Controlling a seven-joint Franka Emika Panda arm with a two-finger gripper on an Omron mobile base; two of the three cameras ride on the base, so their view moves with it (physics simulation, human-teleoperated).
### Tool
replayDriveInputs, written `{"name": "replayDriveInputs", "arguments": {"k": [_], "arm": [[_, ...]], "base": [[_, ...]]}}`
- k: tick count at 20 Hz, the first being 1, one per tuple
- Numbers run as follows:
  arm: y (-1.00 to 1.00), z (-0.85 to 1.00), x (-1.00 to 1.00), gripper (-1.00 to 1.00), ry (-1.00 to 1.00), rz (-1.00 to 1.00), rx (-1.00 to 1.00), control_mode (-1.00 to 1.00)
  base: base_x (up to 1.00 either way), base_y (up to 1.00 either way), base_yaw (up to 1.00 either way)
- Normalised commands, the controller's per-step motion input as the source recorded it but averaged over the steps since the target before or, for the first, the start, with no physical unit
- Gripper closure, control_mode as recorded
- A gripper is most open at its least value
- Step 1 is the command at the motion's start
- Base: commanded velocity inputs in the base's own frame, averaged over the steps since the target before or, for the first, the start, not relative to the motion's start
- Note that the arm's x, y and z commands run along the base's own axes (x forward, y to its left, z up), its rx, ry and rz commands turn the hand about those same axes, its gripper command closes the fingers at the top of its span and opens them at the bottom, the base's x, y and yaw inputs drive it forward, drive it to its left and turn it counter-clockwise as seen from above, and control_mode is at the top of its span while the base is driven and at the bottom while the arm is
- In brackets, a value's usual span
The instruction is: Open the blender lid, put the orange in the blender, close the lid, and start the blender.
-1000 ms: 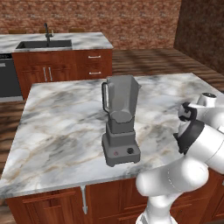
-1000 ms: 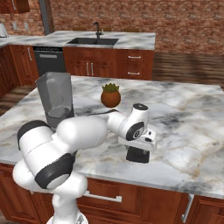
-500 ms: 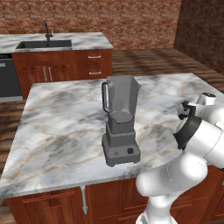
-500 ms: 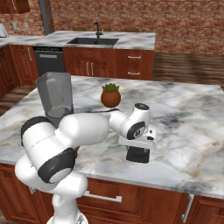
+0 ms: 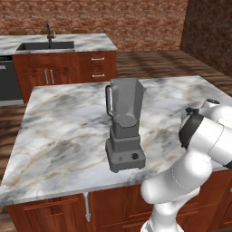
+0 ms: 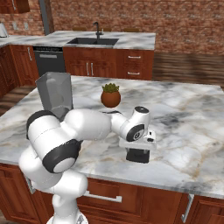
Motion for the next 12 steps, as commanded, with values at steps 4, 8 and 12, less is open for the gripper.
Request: {"name": "replayDriveInputs", "arguments": {"k": [4,8,12], "arm": [[0.0,-0.16,0.11,-1.0,0.0,0.06,0.0,-1.0],[0.0,-0.22,0.06,-1.0,0.0,0.05,0.0,-1.0],[0.0,-0.22,0.06,-1.0,0.0,0.04,0.0,-1.0]], "base": [[0.0,0.0,0.0],[0.0,0.0,0.0],[0.0,0.0,0.0]]}}
